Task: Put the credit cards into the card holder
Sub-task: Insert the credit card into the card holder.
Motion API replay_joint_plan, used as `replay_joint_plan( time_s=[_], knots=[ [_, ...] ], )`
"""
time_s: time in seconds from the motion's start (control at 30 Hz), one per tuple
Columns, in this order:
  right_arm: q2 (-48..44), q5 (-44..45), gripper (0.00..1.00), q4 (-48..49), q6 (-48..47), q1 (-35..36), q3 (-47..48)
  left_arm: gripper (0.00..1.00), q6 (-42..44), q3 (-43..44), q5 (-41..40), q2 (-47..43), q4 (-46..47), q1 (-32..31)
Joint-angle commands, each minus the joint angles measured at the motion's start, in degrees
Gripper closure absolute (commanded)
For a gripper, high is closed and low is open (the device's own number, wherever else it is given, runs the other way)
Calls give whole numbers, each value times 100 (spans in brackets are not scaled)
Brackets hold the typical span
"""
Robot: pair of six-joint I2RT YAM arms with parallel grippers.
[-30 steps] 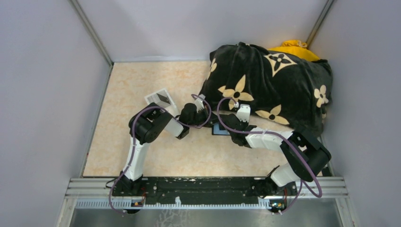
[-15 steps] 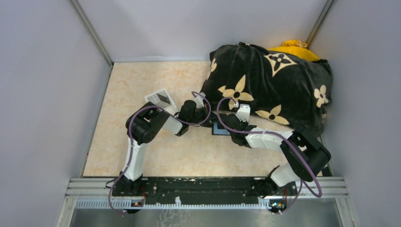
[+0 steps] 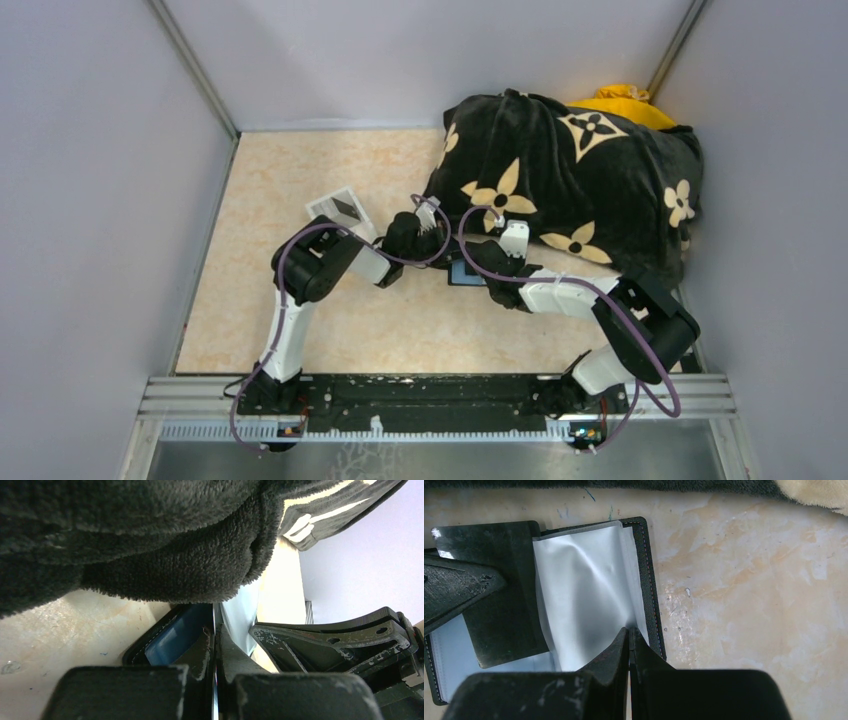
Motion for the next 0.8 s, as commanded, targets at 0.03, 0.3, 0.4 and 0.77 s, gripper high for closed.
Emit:
replay_joint_plan(
  time_s=[0.03,0.3,0.4,0.77],
  knots=[
    [283,-614,100,-35,116,-60,-86,100,-6,-31,231,274,-251,-110],
    [225,-604,100,-49,131,-65,-121,100,-140,-195,363,290,-265,-119],
    [233,-606,100,-41,129,-62,-124,100,-138,-309,332,219,-362,-112],
    [225,-594,100,-47,131,-61,-134,100,-405,-536,535,89,-410,52]
  ],
)
